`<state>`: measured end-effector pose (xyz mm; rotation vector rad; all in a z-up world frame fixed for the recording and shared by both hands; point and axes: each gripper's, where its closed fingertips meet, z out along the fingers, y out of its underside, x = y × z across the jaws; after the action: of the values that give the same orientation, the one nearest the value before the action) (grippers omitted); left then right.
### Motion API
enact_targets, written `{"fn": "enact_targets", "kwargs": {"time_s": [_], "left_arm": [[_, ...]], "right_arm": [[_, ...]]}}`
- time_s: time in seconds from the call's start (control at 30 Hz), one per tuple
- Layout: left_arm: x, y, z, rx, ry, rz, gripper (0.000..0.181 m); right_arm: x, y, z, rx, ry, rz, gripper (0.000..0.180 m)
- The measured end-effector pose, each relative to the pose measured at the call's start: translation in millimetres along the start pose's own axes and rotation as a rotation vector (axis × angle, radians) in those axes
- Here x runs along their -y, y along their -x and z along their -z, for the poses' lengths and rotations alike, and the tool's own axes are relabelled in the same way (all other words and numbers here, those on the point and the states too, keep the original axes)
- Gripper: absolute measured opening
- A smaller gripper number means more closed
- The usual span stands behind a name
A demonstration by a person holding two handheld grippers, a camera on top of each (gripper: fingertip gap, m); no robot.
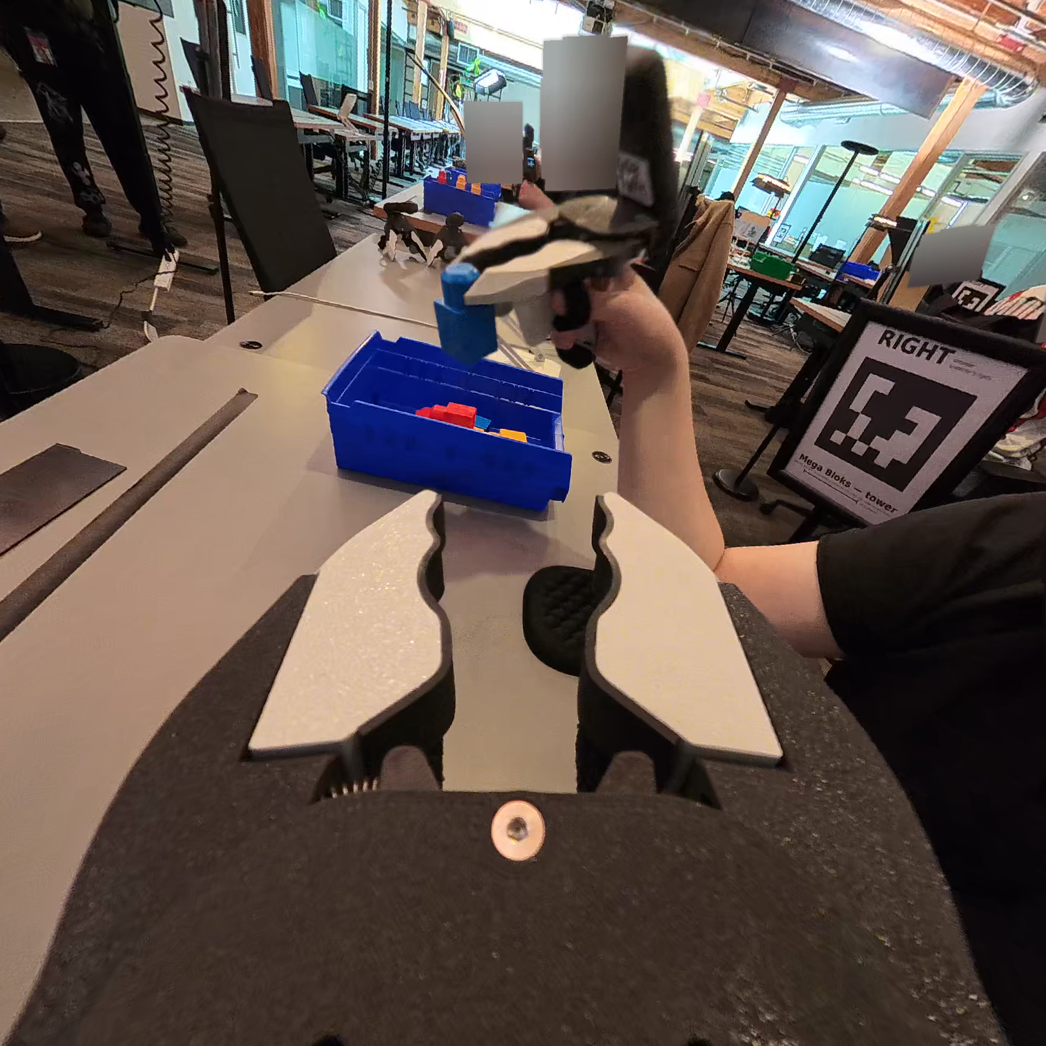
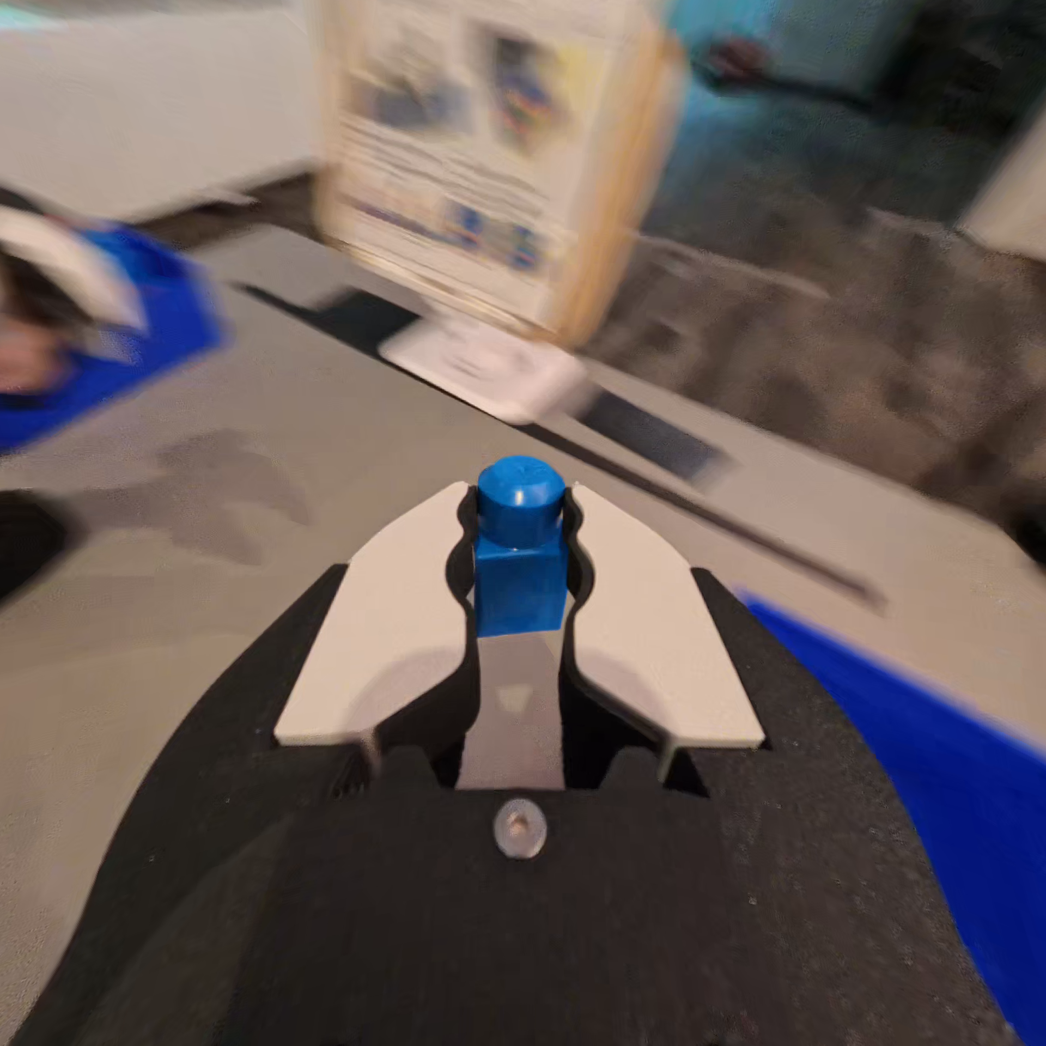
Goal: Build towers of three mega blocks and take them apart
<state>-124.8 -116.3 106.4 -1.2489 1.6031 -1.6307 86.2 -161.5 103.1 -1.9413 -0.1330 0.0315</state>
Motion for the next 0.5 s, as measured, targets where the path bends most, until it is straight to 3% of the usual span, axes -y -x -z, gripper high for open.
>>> {"fn": "enact_targets", "kwargs": {"time_s": [0.07,0.1,0.27,0.37,0.5], "left_arm": [[-1,0,2,-0.007,0.012,0.007,0.049],[-3,0,3,-0.005,0.022,0.008,0.048],[-5,2,2,-0.004,0.028,0.013,0.045],[-9,5,0,0.003,0.042,0.016,0.045],[-13,7,-1,0.007,0.059,0.024,0.045]], "right_arm": [[-63,-74,32,-0.252,0.153,-0.177,0.028],[-95,-96,44,-0.3,0.212,-0.283,0.028],[-193,-130,55,-0.259,0.32,-0.604,0.028],[-214,-123,40,-0.19,0.42,-0.614,0.029],[-209,-120,30,-0.2,0.46,-0.558,0.031]]}}
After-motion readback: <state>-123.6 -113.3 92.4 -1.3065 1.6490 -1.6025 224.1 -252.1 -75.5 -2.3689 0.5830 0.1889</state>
